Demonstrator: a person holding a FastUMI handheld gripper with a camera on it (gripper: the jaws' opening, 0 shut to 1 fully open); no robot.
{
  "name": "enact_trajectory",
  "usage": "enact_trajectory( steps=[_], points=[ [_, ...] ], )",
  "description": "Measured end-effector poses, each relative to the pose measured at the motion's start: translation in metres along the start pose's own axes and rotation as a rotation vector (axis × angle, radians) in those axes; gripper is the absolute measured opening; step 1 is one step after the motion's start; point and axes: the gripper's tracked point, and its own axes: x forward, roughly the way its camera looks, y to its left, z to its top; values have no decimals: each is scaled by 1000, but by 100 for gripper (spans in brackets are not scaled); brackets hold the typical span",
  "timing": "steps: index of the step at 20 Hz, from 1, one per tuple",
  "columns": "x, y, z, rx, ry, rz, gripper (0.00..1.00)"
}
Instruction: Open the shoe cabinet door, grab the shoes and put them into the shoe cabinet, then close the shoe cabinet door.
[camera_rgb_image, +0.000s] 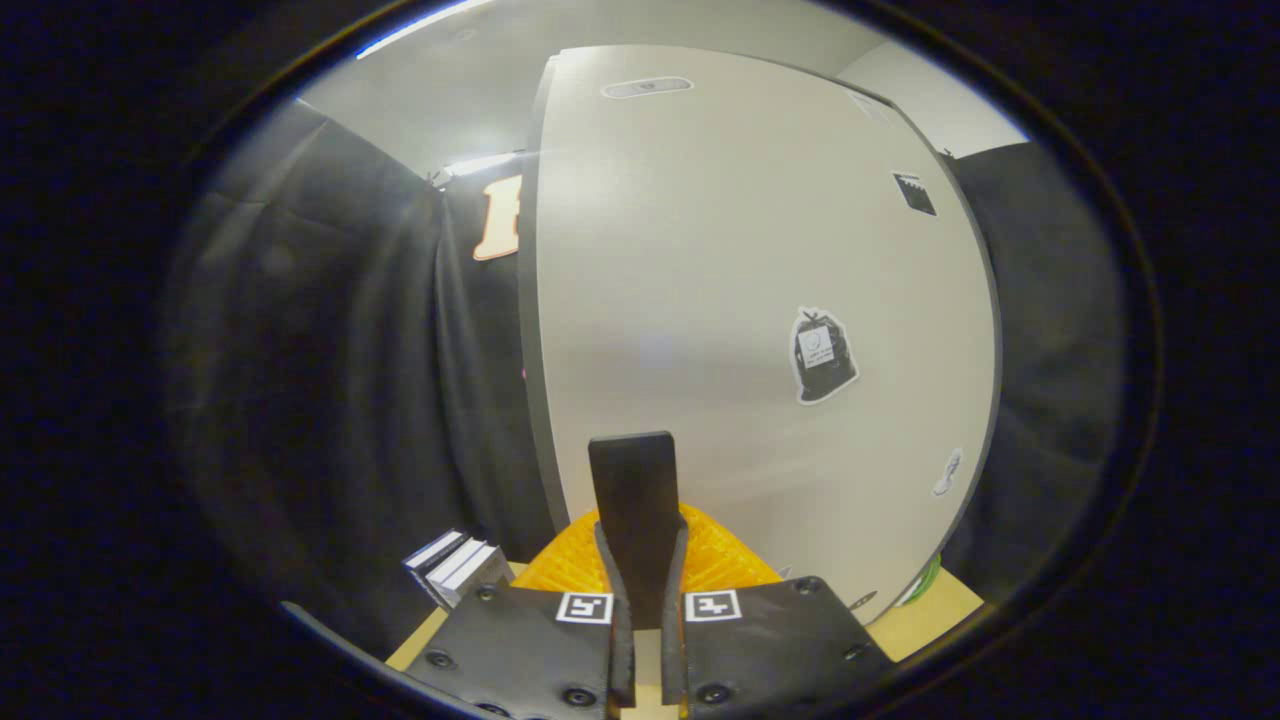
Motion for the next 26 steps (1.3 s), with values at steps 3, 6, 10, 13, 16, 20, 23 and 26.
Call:
enact_trajectory(
  steps=[3,6,10,13,16,20,23,26],
  points=[
    [-29,-9,-2,7,9,42,12],
    [-53,-23,3,11,14,94,12],
    [-81,-39,2,0,41,186,12],
    [-105,-57,3,-14,48,235,12],
    [-119,-72,5,-17,58,255,11],
    [-143,-104,5,-12,62,246,11],
    [-160,-133,7,0,58,212,11],
    [-176,-162,11,-3,54,173,11]
  ],
)
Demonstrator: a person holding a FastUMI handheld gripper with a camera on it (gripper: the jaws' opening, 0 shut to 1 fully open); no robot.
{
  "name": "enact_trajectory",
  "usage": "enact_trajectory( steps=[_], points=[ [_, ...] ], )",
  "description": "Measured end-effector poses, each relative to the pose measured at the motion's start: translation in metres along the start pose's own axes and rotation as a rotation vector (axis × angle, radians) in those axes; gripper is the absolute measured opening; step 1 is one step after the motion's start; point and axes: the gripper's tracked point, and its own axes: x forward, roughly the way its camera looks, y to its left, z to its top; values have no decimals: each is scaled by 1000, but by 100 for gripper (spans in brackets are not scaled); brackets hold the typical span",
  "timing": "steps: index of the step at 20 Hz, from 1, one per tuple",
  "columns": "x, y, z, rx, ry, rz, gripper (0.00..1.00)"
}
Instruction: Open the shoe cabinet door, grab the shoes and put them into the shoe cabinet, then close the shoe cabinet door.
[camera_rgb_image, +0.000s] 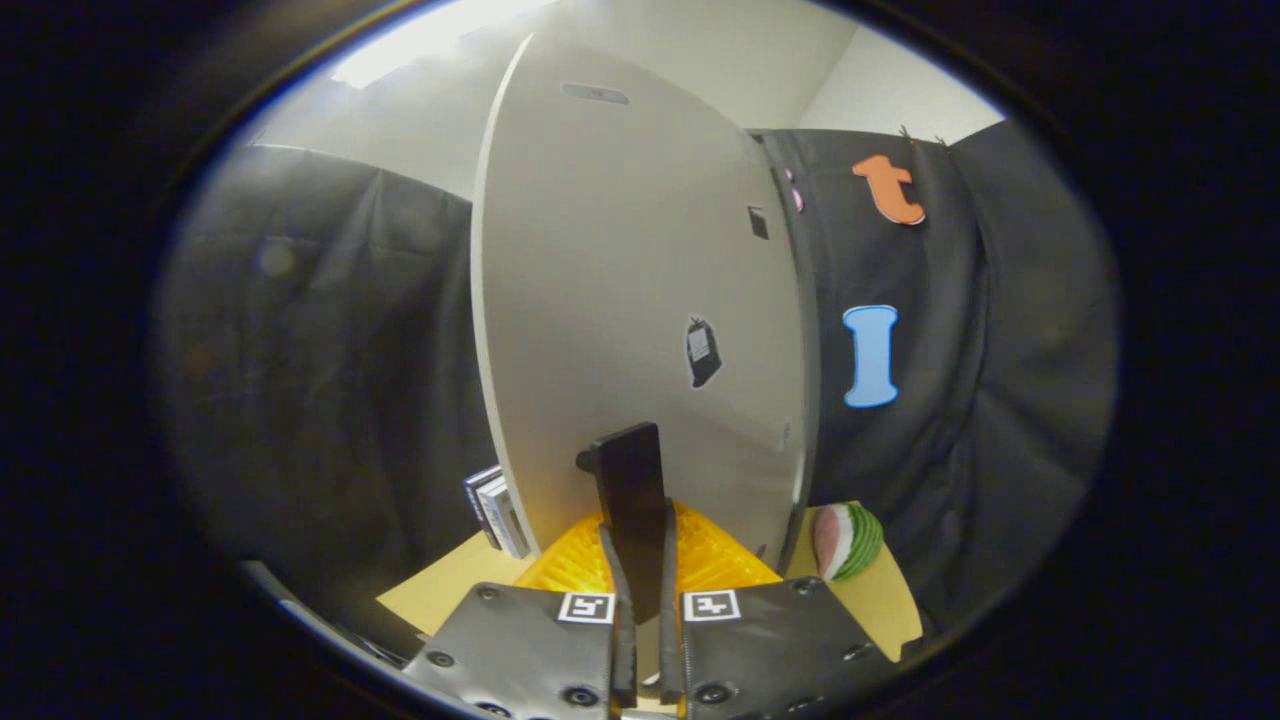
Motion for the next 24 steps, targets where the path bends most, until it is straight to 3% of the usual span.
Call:
enact_trajectory(
  steps=[16,19,24],
  points=[
    [-36,-144,15,7,-7,-152,8],
    [-37,-166,16,23,-5,-137,2],
    [-41,-170,25,-23,-17,-69,5]
  ],
)
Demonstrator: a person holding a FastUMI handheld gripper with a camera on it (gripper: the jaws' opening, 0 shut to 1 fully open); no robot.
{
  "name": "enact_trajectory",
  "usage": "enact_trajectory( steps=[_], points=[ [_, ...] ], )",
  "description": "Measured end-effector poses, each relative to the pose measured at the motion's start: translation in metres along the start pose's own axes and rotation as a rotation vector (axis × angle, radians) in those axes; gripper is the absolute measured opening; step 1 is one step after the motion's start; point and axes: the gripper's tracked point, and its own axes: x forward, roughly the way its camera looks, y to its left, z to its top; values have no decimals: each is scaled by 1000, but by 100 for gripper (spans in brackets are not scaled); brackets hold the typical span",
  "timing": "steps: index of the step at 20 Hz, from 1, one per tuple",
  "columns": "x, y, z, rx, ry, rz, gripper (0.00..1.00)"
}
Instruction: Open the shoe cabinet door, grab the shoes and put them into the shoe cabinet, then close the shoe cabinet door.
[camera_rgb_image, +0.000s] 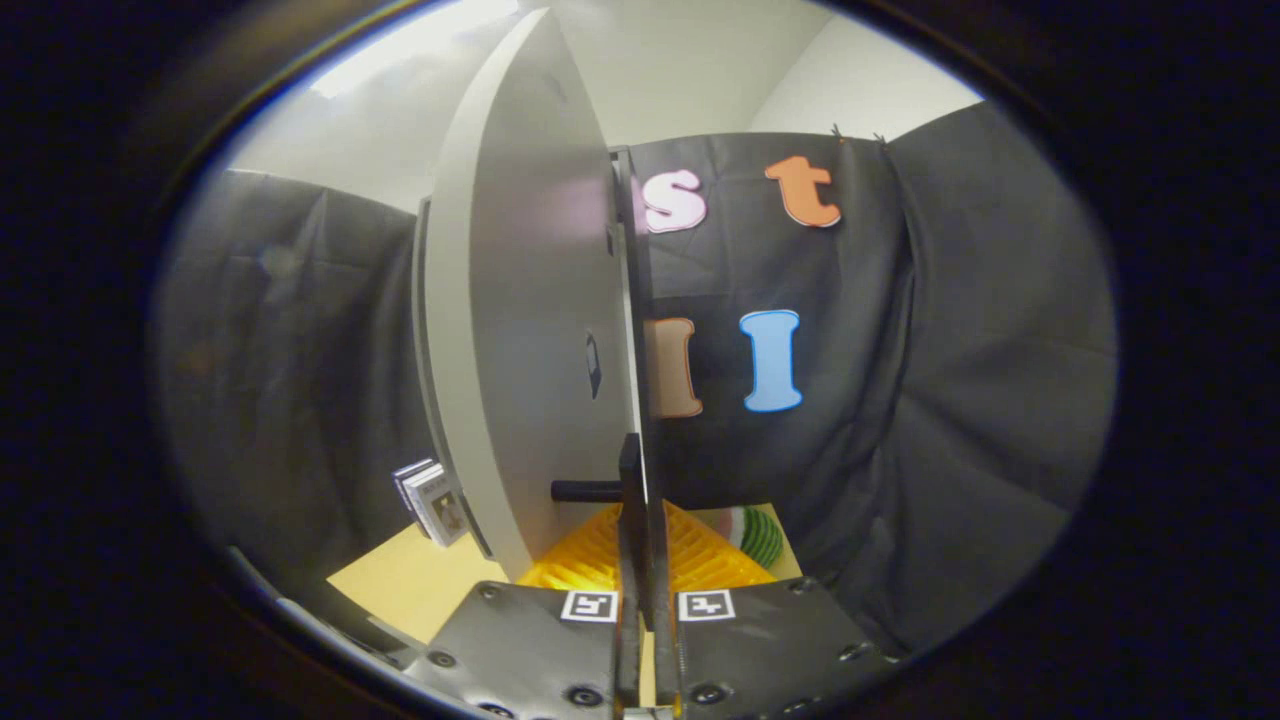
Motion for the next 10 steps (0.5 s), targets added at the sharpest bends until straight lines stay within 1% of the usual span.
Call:
enact_trajectory(
  steps=[2,5,8,10],
  points=[
    [-6,-4,-2,-4,5,-1,8],
    [-22,-2,0,2,-11,-13,7],
    [-56,-1,8,-19,-52,-59,7],
    [-76,12,11,-25,-82,-86,7]
  ],
)
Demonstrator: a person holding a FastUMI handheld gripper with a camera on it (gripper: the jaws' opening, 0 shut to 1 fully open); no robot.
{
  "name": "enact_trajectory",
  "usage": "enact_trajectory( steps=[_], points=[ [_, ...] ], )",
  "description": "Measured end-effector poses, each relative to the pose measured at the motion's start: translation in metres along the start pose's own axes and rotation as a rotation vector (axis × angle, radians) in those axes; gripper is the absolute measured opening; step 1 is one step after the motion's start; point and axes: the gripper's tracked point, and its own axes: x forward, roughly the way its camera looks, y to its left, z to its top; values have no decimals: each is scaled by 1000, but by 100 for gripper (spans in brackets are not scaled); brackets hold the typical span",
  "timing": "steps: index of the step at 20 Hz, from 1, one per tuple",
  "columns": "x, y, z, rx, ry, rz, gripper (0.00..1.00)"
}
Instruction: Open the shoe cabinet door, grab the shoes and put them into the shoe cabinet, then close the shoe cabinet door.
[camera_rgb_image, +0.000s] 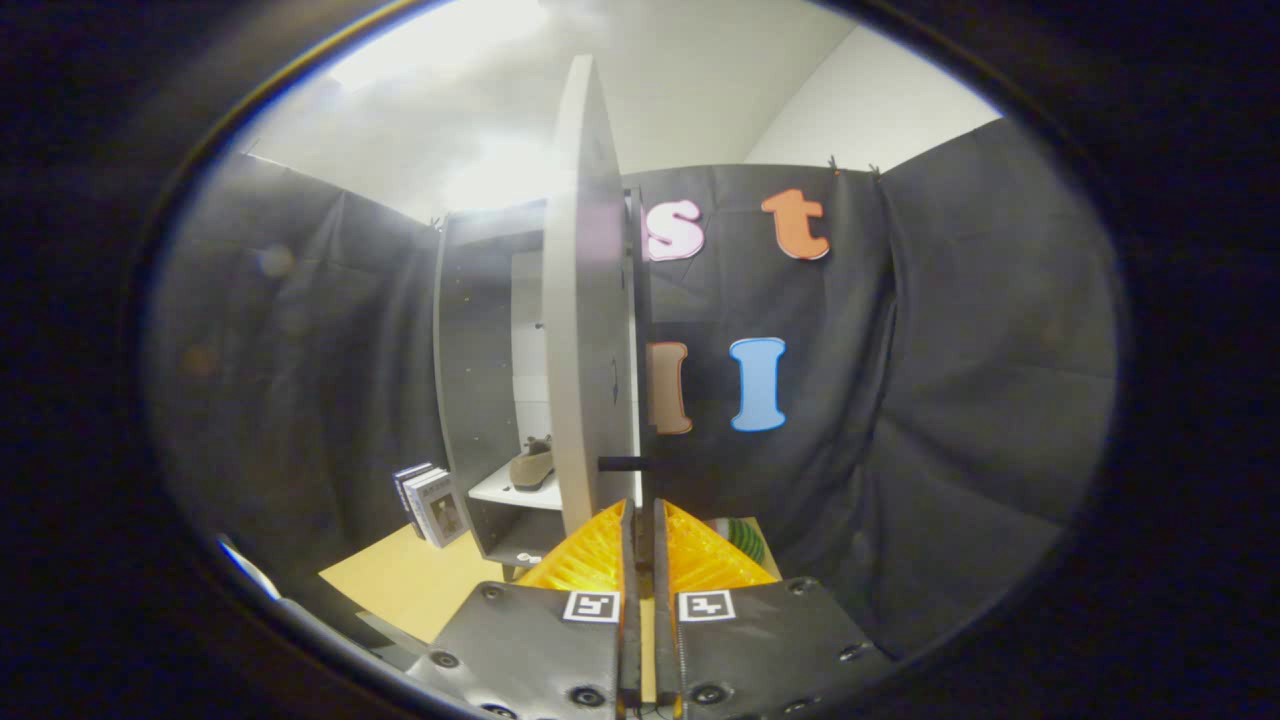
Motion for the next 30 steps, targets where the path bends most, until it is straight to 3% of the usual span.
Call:
enact_trajectory(
  steps=[8,17,21,30],
  points=[
    [-1,103,-22,12,2,-19,3],
    [54,240,-115,40,78,-135,2],
    [77,267,-178,61,177,-146,22],
    [119,267,-360,47,418,-135,64]
  ],
)
